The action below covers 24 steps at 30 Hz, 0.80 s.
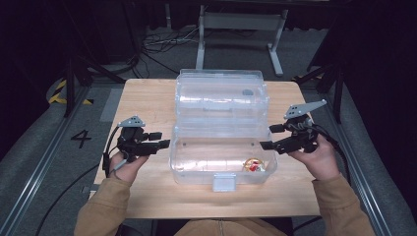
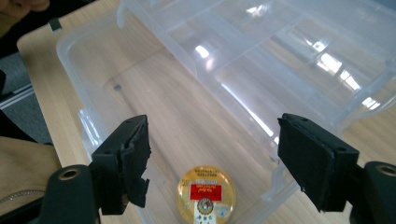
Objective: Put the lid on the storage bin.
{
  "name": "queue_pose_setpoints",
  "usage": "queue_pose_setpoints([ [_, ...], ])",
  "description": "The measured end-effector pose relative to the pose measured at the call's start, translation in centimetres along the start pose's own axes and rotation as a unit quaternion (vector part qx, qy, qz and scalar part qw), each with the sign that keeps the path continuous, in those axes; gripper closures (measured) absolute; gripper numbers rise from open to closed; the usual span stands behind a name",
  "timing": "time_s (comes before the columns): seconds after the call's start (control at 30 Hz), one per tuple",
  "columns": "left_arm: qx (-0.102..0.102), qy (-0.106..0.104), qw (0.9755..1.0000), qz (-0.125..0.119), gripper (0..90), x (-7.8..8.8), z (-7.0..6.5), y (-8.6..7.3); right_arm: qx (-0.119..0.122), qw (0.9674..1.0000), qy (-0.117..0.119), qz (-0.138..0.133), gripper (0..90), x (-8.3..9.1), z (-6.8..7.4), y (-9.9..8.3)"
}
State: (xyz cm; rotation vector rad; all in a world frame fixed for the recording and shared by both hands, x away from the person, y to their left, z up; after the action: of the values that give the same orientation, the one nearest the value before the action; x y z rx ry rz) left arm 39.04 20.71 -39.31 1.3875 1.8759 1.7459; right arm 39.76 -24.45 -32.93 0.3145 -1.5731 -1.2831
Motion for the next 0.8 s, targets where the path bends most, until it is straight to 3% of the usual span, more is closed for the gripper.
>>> queue_pose_setpoints([
  [0.13, -0.017, -0.013, 0.9998, 0.004, 48.2, -0.1, -1.0, 0.3, 0.004, 0.9999, -0.006, -0.015, 34.0, 0.3, -1.1, 1.1],
  [0.27, -0.021, -0.017, 0.9996, 0.008, 48.1, -0.2, -1.5, 0.3, -0.009, 0.9997, 0.01, -0.022, 42.6, 0.5, -2.1, 1.9],
  [0.43, -0.028, -0.027, 0.9991, 0.016, 48.1, -0.4, -2.0, 0.4, 0.009, 0.9997, 0.012, -0.021, 53.8, -0.2, -3.0, 3.4],
  [0.5, -0.03, -0.03, 0.9989, 0.018, 48.1, -0.4, -2.2, 0.4, 0.029, 0.9993, 0.001, -0.026, 56.3, -0.6, -3.1, 4.1],
  [0.57, -0.03, -0.032, 0.9988, 0.021, 48.1, -0.4, -2.3, 0.3, 0.048, 0.9987, -0.01, -0.014, 57.6, -1.3, -3.3, 5.0],
  [0.8, -0.031, -0.038, 0.9985, 0.027, 48.0, -0.3, -2.6, 0.2, 0.047, 0.9987, -0.02, -0.001, 59.3, -3.1, -4.6, 6.5],
])
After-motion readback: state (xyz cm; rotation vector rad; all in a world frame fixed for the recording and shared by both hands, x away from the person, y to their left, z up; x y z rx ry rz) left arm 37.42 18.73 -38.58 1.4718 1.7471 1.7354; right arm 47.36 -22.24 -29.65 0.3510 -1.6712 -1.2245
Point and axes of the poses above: each handheld gripper's, and its own axes: x roughly backward along the jaws, y roughly out of its top, z roughly to its left, the point moved 1 cm from there along -x, roughly forward along the jaws, and after that the axes turned 10 degrees about -z, right-handed, at the moved point
